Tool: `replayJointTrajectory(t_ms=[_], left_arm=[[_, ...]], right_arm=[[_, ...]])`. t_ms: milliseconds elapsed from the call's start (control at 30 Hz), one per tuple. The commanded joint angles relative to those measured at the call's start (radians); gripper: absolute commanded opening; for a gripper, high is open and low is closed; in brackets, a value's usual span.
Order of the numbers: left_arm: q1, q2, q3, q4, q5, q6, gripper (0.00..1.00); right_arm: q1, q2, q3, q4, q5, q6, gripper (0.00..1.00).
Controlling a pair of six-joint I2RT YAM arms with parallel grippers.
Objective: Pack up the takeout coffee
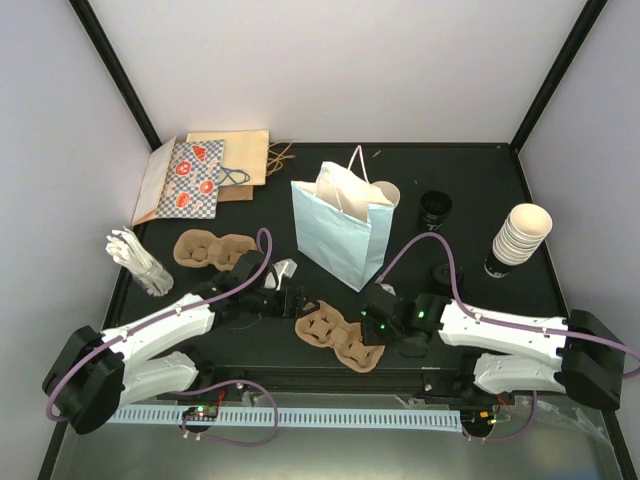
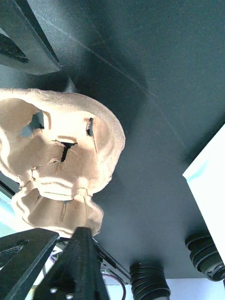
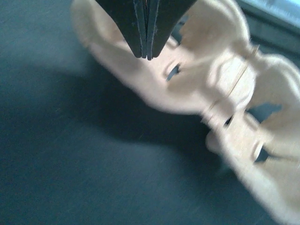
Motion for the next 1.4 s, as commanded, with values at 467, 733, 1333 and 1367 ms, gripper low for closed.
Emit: replayJointTrajectory(t_ms=[467,733,1333,1367], left_arm=[[0.007,-0.023,-0.019,0.008,0.038,0.025,0.85],[0.008,0.021,-0.030,0.053,0.058,0.029,0.78],[0.007,0.017,-0.036,0.058,0.074,0.036,0.84],[0.008,0.016,-0.036,0.056,0.073,0.036,0.84]], right_arm=[[-0.323,-0.006,0.091,-0.076,-0.070,-0.379,0.01],[-0.173,-0.131,0.030,-0.076,-0.221,-0.307,0.01],[0.047,0.130,0.030,-0.104,0.009,-0.182,0.01],[0.046,0.145,0.048,-0.138,0.057,-0.175,0.01]])
